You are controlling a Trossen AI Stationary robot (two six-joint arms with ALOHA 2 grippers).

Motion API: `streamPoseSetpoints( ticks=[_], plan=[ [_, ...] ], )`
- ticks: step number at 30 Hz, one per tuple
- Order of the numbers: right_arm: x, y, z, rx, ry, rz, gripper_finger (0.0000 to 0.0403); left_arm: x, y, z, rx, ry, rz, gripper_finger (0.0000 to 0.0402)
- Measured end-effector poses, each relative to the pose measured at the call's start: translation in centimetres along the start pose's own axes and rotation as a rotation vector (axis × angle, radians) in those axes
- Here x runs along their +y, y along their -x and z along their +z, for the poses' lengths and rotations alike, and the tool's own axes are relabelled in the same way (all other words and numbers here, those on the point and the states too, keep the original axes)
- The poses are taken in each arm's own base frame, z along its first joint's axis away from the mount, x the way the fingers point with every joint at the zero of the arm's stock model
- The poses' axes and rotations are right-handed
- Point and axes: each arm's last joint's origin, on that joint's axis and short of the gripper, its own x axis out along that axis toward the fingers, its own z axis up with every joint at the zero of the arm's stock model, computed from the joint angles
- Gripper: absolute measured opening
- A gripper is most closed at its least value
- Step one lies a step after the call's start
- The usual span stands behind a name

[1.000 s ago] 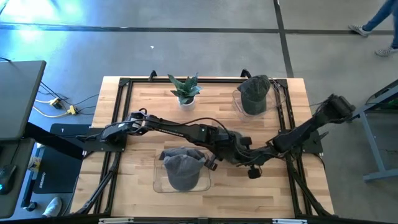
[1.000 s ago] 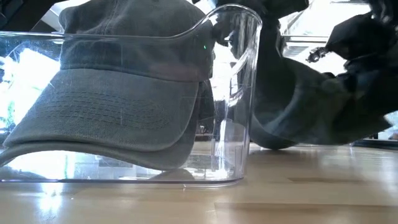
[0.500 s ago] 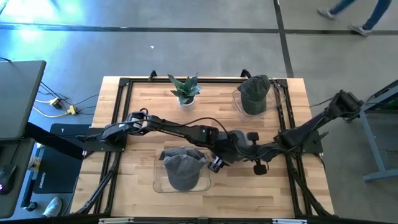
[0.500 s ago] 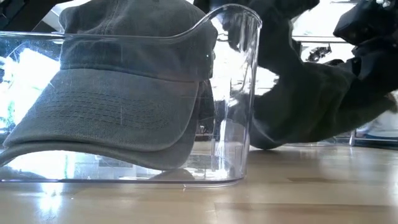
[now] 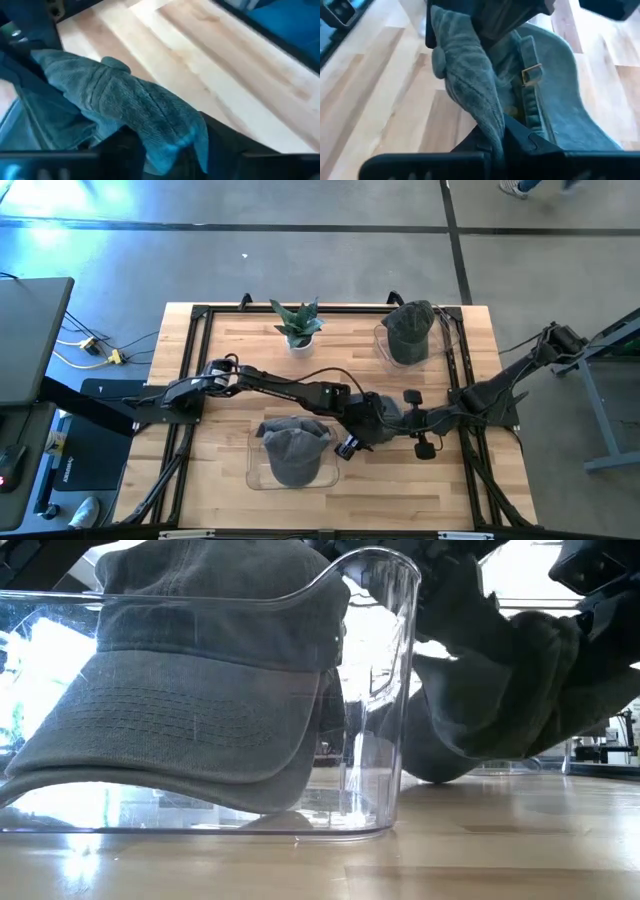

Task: Pick & Place hat
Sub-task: Put the dark green cap into the top transparent bin

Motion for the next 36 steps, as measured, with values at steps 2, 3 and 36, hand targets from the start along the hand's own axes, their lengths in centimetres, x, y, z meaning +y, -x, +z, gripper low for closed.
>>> streamPoseSetpoints(
  ticks=[2, 3, 36],
  plan=[
    [0.1, 0.0, 0.0, 0.004, 0.001, 0.021, 0.0012, 0.0, 0.0, 0.0, -0.010, -0.002, -0.024, 0.0122],
    [0.1, 0.0, 0.0, 0.008, 0.003, 0.036, 0.0010, -0.1, 0.0, 0.0, -0.008, -0.007, -0.036, 0.0108],
    [1.2, -0.5, -0.2, 0.021, 0.129, 0.146, 0.0193, 2.6, 2.1, -0.3, 0.157, 0.002, 0.014, 0.0196]
  ],
)
